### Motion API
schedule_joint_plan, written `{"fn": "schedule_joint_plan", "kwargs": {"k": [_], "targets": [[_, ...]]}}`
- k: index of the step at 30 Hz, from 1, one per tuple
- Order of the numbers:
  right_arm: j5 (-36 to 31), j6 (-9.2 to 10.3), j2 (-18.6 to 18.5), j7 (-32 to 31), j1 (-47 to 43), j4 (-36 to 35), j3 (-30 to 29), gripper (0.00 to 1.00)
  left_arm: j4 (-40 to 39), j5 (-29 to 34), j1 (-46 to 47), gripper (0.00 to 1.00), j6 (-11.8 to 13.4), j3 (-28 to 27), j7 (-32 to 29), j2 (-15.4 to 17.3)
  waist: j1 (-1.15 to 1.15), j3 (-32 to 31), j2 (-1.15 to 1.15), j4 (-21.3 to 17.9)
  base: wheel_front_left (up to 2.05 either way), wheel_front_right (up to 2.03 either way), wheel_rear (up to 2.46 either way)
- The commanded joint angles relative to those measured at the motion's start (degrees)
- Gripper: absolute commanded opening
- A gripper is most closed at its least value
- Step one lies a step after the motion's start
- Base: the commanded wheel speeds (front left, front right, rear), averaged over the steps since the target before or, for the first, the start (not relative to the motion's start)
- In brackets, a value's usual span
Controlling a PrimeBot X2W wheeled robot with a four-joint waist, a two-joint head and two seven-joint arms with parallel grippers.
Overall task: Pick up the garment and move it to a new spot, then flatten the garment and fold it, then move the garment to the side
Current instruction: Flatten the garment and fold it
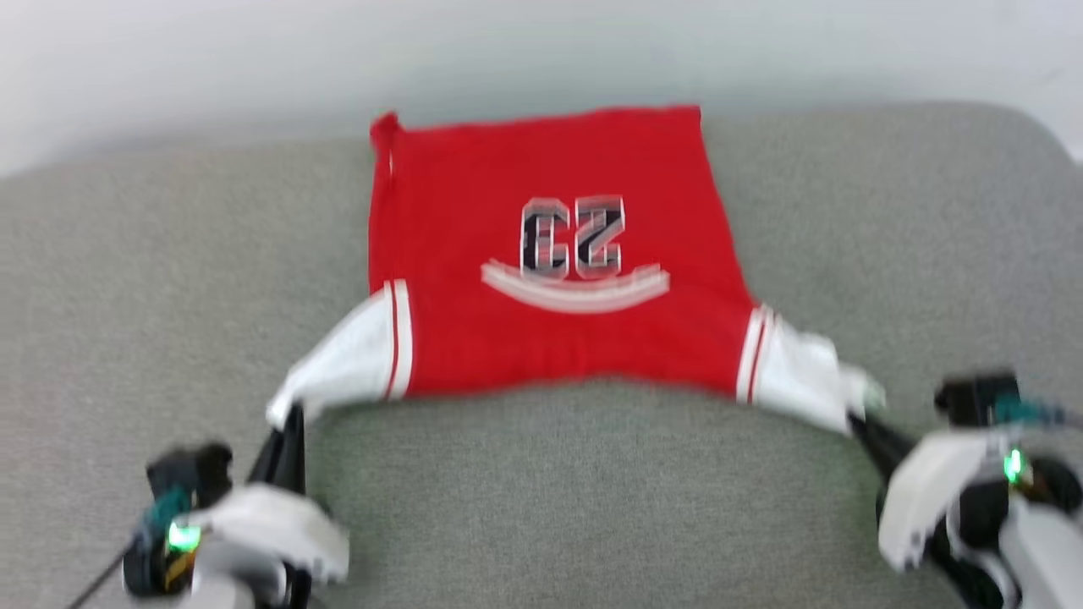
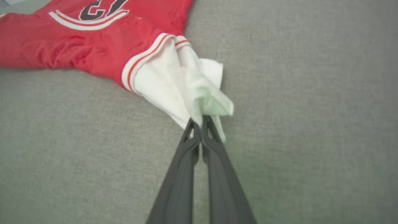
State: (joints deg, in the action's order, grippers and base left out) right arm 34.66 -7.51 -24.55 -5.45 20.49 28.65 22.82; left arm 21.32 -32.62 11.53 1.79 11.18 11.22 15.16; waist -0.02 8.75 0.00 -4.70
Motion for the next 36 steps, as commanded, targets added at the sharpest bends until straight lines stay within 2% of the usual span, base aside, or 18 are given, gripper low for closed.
{"fn": "schedule_joint_plan", "kwargs": {"k": [1,9,15,16,17,18,23,27,32,36], "targets": [[-1.3,0.03,0.8,-1.6,-5.7,-2.6,-2.6,0.0,-3.0,-0.2,-4.9,0.0,1.5,0.2,-1.3,0.5,0.02,-4.3,0.0,0.6,0.0,0.0,0.0],[-5.9,0.04,5.3,-11.2,-26.1,-11.9,-12.5,0.0,-12.6,-0.5,-19.9,0.0,7.1,0.9,-7.1,1.1,0.02,-9.1,0.0,1.8,0.0,0.0,0.0],[-9.9,0.04,9.7,-18.7,-36.2,-19.2,-17.6,0.0,-18.6,-0.8,-25.2,0.0,9.0,1.8,-9.4,0.9,0.02,-9.8,0.0,2.9,0.0,0.0,0.0],[-10.5,0.03,10.1,-19.1,-36.4,-20.7,-18.1,0.09,-19.1,0.2,-25.4,0.0,9.4,2.1,-9.5,1.4,0.02,-9.8,0.0,3.0,0.0,0.0,0.0],[-11.1,0.03,10.4,-19.4,-36.6,-21.8,-18.6,0.48,-19.7,-0.1,-25.4,0.0,9.6,2.2,-9.7,1.2,0.02,-9.8,0.0,3.2,0.0,0.0,0.0],[-11.2,0.03,11.0,-20.0,-36.8,-22.6,-19.0,1.0,-20.5,-0.4,-25.3,0.0,9.6,2.3,-9.7,0.7,0.02,-9.7,0.0,3.4,0.0,0.0,0.0],[-13.6,0.03,12.2,-17.4,-32.0,-26.5,-23.1,1.0,-23.1,0.5,-23.8,0.0,9.8,2.8,-10.2,1.4,0.02,-9.1,0.0,4.5,0.0,0.0,0.0],[-14.2,0.03,13.4,-14.9,-24.6,-24.8,-26.9,1.0,-24.7,1.4,-22.0,0.0,10.2,3.3,-10.8,1.7,0.02,-6.6,0.0,5.8,0.0,0.0,0.0],[-14.7,0.03,13.0,-13.0,-11.2,-17.7,-30.0,1.0,-26.3,2.7,-18.0,0.0,9.5,4.6,-10.4,1.3,0.02,-0.5,0.0,8.1,0.0,0.0,0.0],[-13.2,0.03,10.6,-15.7,1.6,-9.1,-30.7,1.0,-27.2,4.2,-14.0,0.0,8.9,5.9,-9.9,1.0,0.02,5.4,0.0,10.3,0.0,0.0,0.0]]}}
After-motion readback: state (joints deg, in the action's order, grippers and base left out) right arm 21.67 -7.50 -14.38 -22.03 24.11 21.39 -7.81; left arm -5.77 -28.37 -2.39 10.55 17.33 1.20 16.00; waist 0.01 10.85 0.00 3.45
